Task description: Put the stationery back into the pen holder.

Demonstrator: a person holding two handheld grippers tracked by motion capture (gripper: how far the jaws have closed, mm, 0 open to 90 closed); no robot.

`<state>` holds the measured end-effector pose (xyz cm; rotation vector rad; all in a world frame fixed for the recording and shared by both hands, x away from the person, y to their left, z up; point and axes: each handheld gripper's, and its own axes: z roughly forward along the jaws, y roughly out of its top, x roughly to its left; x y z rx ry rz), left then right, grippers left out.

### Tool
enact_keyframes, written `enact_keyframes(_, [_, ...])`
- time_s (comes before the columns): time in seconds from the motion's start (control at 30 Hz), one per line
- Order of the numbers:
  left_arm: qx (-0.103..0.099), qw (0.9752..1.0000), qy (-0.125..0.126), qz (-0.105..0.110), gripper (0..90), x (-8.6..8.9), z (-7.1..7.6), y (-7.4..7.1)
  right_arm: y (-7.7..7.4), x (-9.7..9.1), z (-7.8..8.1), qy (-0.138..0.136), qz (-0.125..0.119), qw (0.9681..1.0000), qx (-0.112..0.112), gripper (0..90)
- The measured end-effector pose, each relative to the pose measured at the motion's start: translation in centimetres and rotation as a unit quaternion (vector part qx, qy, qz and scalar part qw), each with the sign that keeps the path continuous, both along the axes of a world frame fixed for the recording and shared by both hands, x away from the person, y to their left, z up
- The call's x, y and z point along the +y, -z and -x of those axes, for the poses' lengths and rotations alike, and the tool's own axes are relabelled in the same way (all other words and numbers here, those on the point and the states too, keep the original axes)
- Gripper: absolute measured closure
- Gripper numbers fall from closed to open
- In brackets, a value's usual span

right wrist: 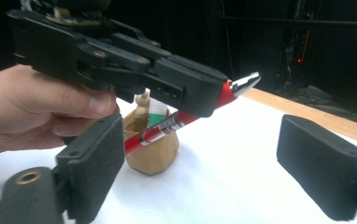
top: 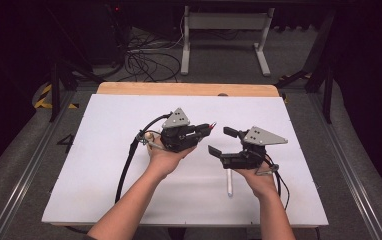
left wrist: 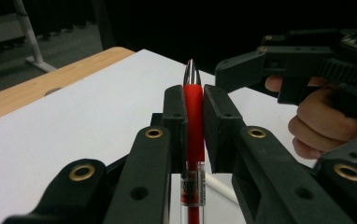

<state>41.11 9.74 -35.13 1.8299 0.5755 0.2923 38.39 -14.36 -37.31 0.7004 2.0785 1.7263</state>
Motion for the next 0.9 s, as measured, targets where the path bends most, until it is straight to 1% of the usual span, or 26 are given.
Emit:
enact_keyframes(0.1, [-0.003,1.0,0.0,0.008,80.4,0.1,0.2,-0.2,0.1,0.2,0.0,0.004,-0.003,1.0,0.006,19.6])
enact_keyframes(0.13, [-0.003,0.9999,0.003,0.01,80.4,0.1,0.2,-0.2,0.1,0.3,0.0,0.004,-0.006,0.9999,0.008,20.2])
enact_keyframes(0.23, [-0.001,0.9997,0.003,0.025,80.4,0.2,0.4,-0.3,0.2,0.4,-0.1,0.001,-0.009,0.9998,0.018,21.4])
enact_keyframes(0.5, [-0.01,0.9993,0.005,0.034,80.4,-0.1,0.7,-0.5,0.4,1.2,0.0,-0.007,-0.008,0.9996,0.026,24.4])
enact_keyframes(0.53, [-0.01,0.9993,0.004,0.034,80.4,-0.1,0.8,-0.5,0.4,1.3,0.0,-0.006,-0.009,0.9997,0.022,25.5])
enact_keyframes(0.6, [-0.01,0.9993,0.006,0.036,80.4,-0.2,0.8,-0.5,0.4,1.4,0.0,-0.004,-0.014,0.9996,0.026,26.9])
enact_keyframes(0.9, [-0.017,0.9987,0.003,0.048,80.4,-0.4,1.1,-0.7,0.7,2.2,0.1,-0.017,-0.022,0.9989,0.037,32.6])
